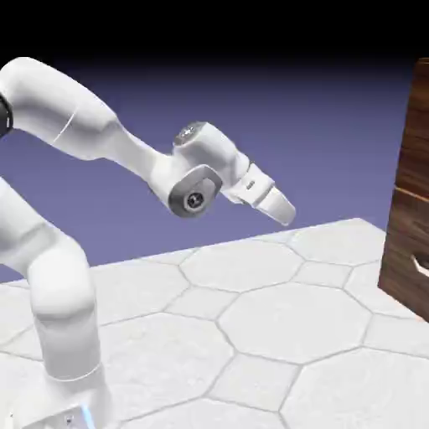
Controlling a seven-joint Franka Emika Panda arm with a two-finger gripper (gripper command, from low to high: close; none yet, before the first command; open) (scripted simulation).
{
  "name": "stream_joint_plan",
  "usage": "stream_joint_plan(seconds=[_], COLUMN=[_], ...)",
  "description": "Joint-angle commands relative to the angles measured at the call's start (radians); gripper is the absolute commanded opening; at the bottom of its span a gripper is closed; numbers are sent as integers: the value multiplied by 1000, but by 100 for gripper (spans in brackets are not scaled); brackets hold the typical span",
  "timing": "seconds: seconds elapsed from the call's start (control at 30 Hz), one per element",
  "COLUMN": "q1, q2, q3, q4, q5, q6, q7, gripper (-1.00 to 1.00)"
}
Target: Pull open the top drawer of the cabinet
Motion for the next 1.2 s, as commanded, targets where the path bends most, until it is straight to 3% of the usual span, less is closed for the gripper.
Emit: stream_joint_plan(seconds=[0.0,1.17], q1=[8,273], q2=[23,819], q3=[-13,-463], q4=[30,1077], q5=[44,1566], q6=[-2,-71], q7=[-7,-265], gripper=[0,0])
